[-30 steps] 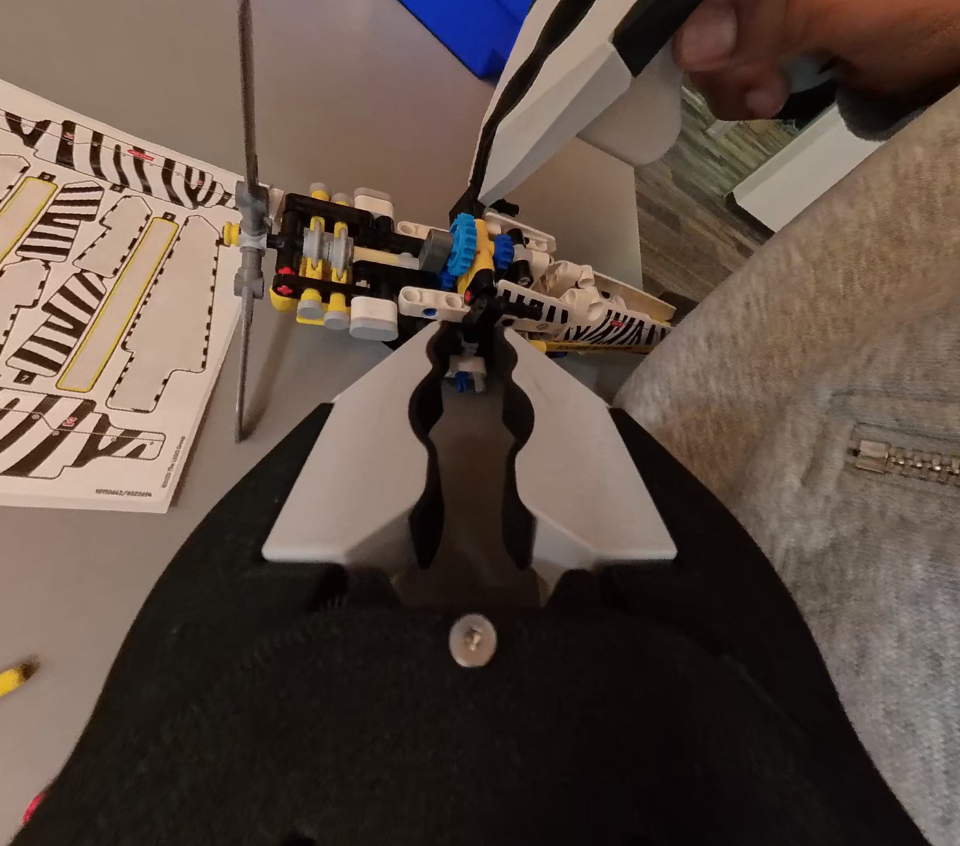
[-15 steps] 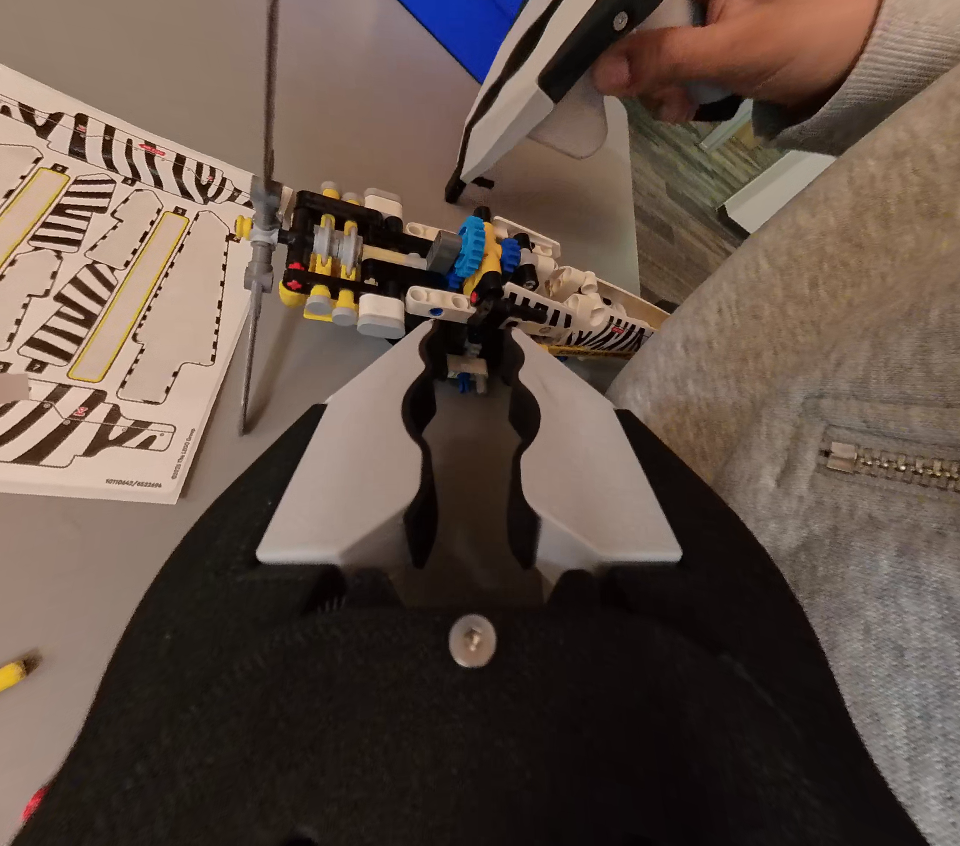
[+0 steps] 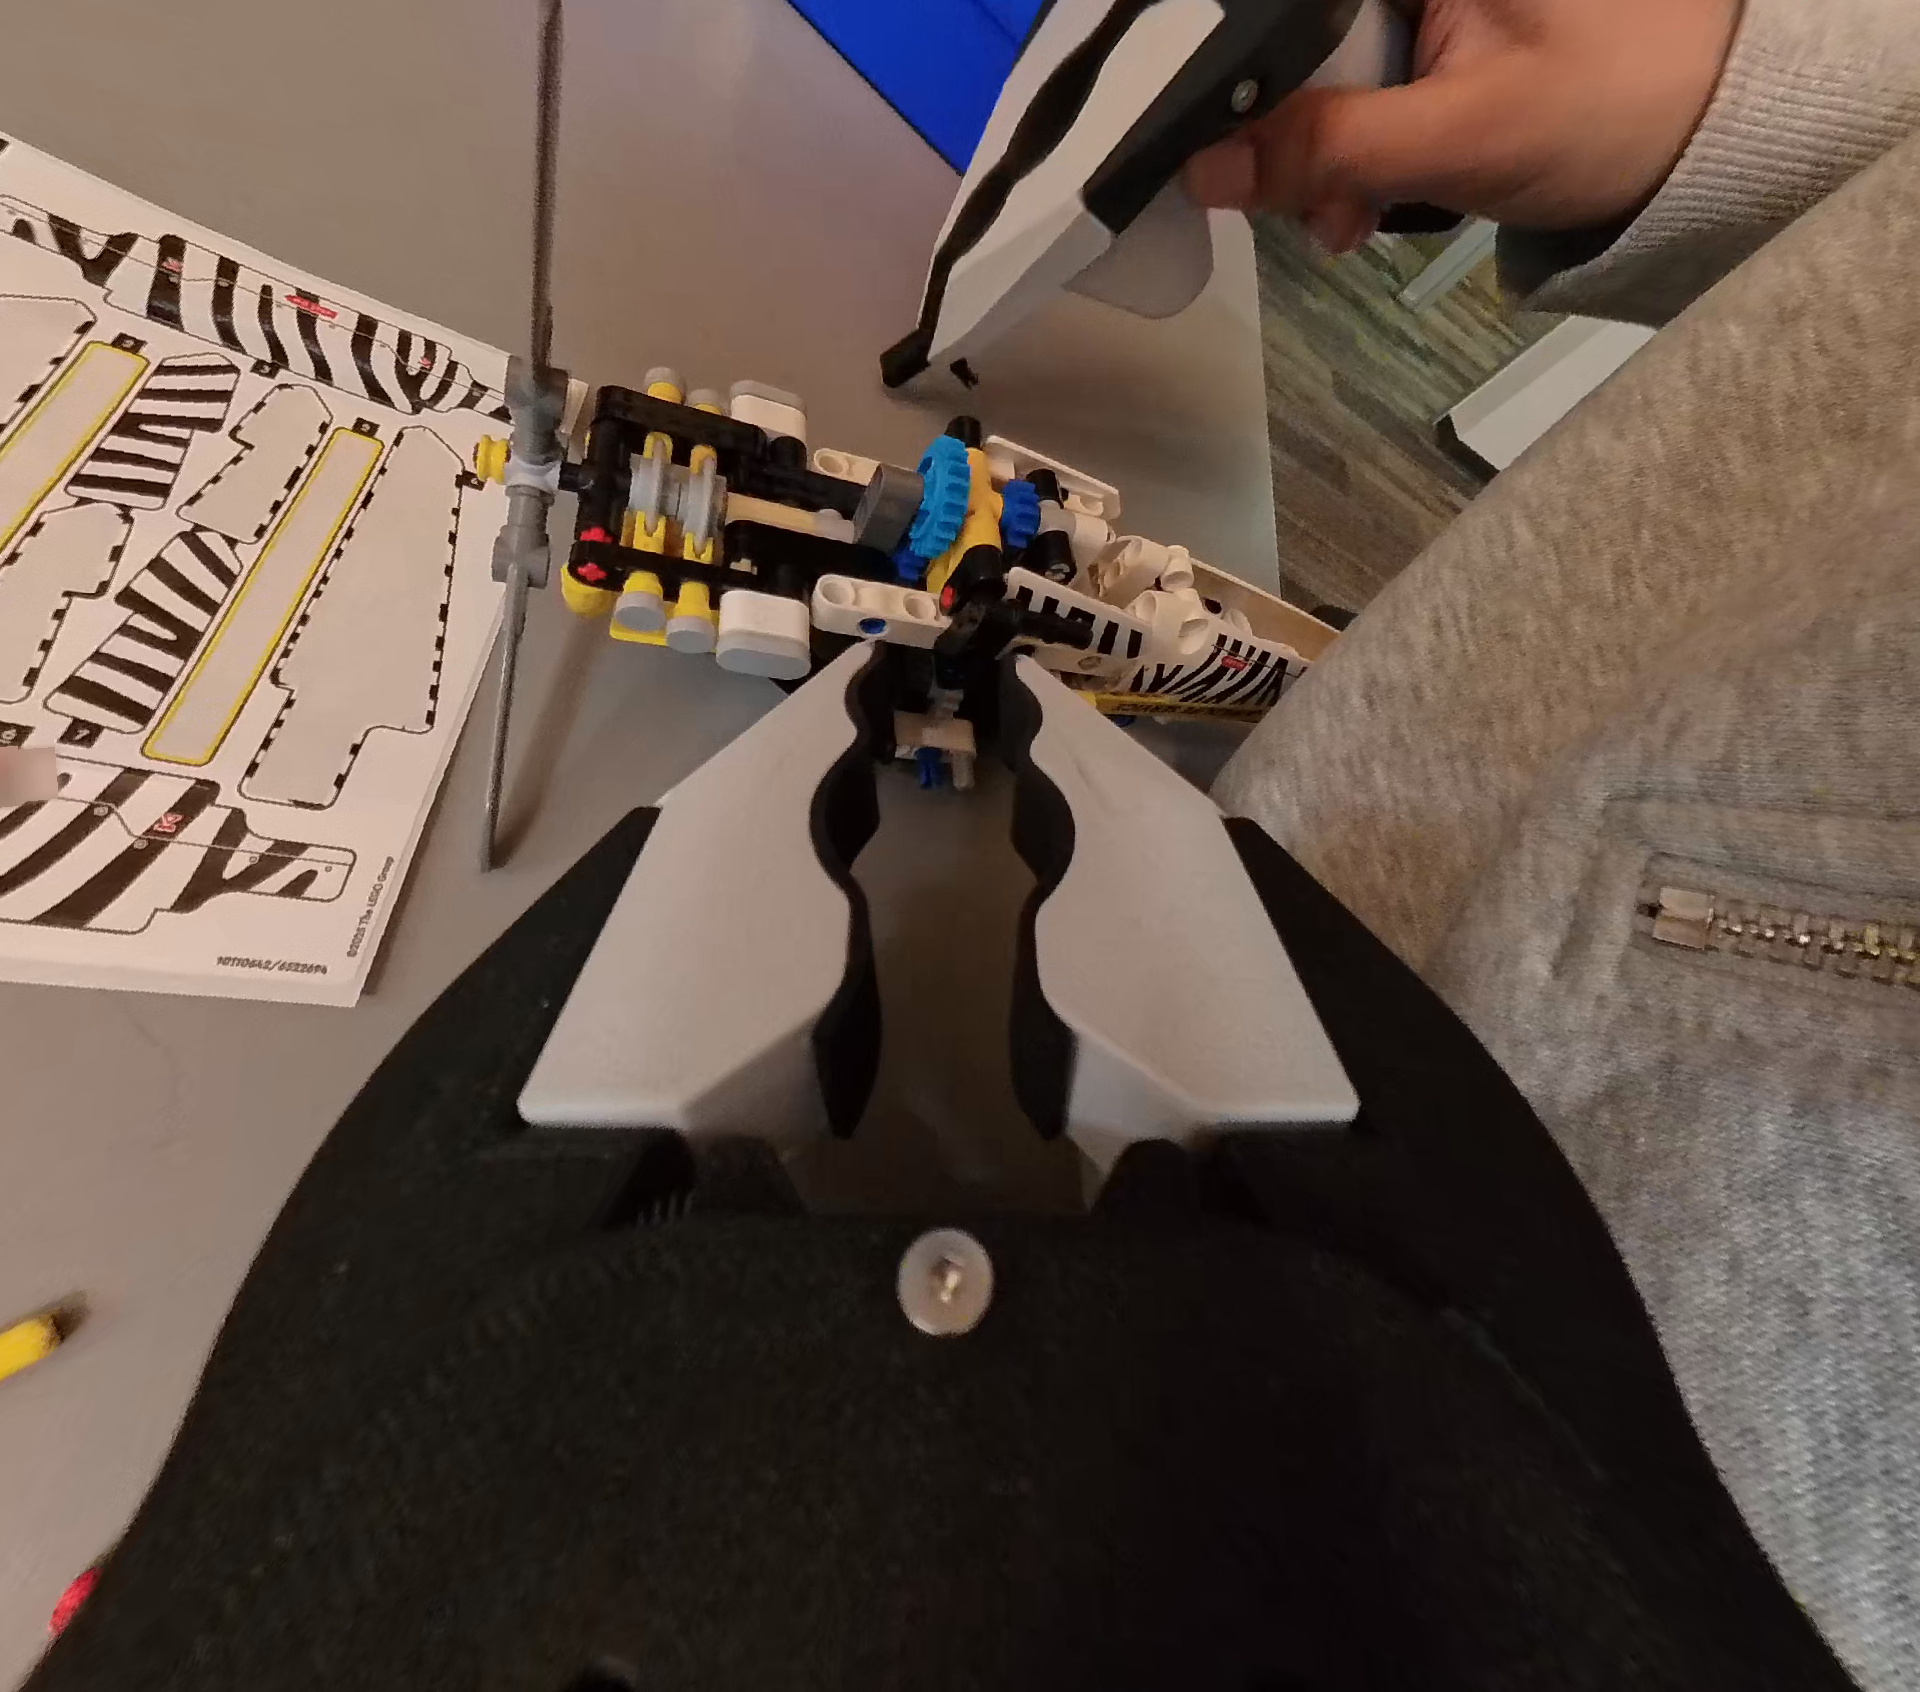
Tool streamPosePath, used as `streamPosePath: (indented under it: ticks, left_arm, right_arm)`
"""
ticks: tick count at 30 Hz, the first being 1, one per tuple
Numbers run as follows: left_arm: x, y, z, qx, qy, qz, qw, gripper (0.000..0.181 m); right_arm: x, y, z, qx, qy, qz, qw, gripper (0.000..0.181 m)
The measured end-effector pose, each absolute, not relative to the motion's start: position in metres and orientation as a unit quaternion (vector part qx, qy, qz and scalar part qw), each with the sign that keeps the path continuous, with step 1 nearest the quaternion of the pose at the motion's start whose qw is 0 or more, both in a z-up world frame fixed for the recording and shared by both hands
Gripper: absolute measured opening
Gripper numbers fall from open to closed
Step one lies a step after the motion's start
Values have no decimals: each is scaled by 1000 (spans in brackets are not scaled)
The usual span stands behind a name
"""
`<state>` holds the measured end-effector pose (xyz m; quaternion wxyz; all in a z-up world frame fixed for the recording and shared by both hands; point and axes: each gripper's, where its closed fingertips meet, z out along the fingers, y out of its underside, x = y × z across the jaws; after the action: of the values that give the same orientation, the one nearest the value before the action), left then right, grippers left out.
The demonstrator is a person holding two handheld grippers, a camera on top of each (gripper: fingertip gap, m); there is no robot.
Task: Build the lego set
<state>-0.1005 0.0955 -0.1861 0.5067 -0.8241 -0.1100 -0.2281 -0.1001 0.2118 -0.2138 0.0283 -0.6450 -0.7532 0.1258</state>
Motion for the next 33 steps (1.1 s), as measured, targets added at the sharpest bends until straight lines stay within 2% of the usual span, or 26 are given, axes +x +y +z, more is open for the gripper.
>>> streamPosePath:
  ticks: [5, 18, 33]
  left_arm:
    - [-100, 95, -186, -825, -110, -230, 504, 17]
    - [-98, 95, -190, -835, -107, -224, 491, 22]
    - [-97, 95, -194, -840, -106, -228, 481, 20]
  right_arm:
    - [-101, 187, -195, -647, -743, 167, -34, 4]
    - [-103, 151, -182, -600, -759, 84, -240, 4]
    - [-103, 150, -184, -618, -745, 47, -248, 4]
